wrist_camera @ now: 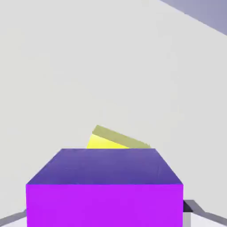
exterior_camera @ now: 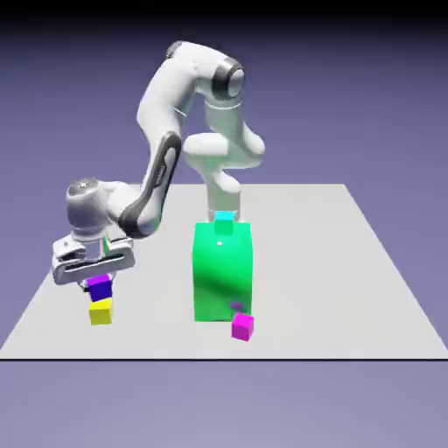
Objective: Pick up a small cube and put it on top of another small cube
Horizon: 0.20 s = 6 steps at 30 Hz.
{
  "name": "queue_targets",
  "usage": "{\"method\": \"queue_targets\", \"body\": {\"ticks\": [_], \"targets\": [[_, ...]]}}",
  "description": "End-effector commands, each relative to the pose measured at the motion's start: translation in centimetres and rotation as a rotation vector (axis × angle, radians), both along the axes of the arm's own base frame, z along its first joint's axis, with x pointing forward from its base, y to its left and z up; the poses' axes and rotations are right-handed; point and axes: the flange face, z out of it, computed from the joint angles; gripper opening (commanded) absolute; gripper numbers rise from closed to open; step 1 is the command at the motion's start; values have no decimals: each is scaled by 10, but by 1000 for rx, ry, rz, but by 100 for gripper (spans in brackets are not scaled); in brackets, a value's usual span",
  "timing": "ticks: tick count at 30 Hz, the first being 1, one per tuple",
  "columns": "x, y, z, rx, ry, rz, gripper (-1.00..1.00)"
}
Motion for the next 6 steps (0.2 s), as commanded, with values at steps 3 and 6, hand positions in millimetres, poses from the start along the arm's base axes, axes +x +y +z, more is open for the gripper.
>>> {"method": "queue_targets", "body": {"ticks": [3, 6], "targets": [[4, 1, 32, -1, -2, 2, 100], [3, 2, 70, 0, 0, 0, 100]]}}
